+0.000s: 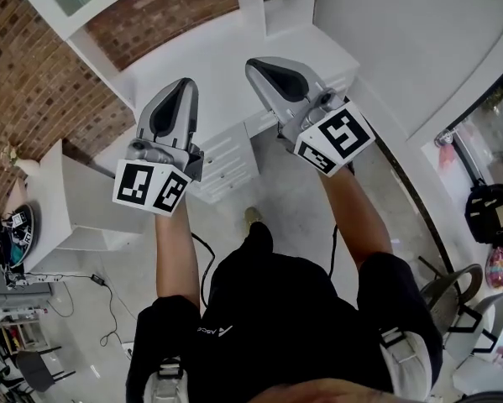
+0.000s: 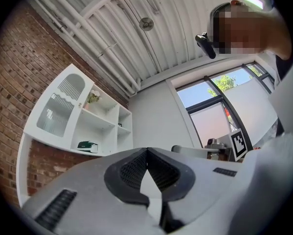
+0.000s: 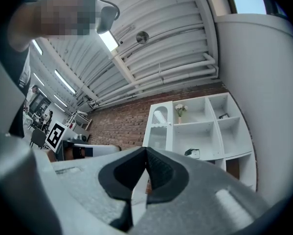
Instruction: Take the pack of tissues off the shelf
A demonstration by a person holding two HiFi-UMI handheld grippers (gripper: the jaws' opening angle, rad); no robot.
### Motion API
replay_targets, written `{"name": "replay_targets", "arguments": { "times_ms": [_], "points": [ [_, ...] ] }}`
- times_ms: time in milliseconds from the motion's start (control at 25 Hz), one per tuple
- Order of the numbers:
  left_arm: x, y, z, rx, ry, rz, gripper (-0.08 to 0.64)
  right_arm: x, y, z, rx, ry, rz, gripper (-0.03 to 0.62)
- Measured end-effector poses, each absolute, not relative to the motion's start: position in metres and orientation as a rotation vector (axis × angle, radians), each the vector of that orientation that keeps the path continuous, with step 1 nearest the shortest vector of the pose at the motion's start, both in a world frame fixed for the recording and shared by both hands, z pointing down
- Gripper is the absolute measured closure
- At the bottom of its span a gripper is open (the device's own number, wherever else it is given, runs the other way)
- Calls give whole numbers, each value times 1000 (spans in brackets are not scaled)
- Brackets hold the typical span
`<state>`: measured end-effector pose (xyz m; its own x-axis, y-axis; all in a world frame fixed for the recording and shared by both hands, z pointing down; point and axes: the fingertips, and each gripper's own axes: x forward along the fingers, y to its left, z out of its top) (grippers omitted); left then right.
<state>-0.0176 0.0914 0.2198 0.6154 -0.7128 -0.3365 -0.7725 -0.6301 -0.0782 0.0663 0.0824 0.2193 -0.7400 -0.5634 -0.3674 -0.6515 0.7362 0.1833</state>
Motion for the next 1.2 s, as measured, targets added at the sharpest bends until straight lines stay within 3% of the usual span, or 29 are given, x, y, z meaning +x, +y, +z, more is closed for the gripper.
{"name": "replay_targets", "arguments": {
  "times_ms": [640, 1120, 1200],
  "points": [
    [-86, -176, 199, -2579, 1175, 481, 561, -19, -188, 179, -982, 2685, 588, 591],
    [-100, -296, 198, -2616, 1205, 484, 561, -34, -347, 163, -1048, 2698, 493, 589],
    [-96, -313, 198, -2612, 1226, 475, 561, -34, -374, 158, -1052, 2707, 477, 566]
  ]
}}
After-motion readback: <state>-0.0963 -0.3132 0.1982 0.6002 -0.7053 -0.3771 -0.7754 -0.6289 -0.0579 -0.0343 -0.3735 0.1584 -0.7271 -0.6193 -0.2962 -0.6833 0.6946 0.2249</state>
